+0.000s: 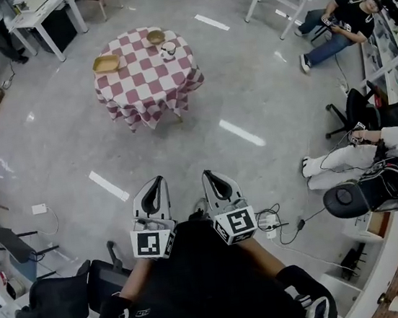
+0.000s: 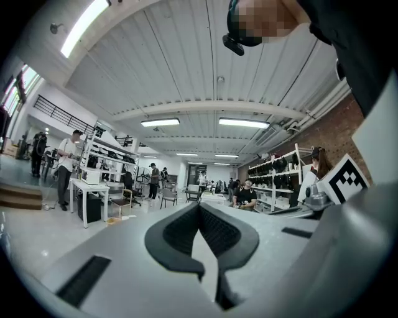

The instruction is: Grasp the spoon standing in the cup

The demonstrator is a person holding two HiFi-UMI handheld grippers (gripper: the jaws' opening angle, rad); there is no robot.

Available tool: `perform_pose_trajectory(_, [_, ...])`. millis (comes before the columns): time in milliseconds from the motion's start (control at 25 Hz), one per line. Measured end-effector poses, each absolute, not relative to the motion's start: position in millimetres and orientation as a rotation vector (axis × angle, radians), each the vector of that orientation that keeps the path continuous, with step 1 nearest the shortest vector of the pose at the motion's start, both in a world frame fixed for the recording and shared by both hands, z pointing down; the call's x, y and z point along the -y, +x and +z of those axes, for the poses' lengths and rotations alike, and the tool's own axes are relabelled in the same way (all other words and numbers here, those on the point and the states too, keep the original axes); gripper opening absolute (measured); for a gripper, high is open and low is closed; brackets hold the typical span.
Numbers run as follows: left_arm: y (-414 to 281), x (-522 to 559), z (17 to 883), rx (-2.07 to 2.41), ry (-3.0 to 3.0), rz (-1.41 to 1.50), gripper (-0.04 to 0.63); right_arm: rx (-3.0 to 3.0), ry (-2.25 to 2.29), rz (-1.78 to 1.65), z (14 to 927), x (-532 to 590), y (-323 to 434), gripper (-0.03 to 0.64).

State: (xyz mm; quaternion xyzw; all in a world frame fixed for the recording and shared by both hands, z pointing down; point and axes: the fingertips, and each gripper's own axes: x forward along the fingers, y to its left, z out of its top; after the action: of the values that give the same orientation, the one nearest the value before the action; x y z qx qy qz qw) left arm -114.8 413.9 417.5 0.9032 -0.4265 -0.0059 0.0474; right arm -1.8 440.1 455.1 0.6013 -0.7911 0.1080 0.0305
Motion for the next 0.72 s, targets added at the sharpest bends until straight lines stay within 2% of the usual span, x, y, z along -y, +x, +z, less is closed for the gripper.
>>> perform_pose_trajectory(400, [-78.7,-415.8,420.6,1.374,2.749,0.001,0.008,2.495,1.741,0.338,470.9,-431.4,22.7,0.028])
perform_pose_trajectory(720, [-67.6,-374.2,441.1,1.39,2.704,0.057,0.008,2.508,1.711,0.35,485.9,-389.4,37.1,0.027])
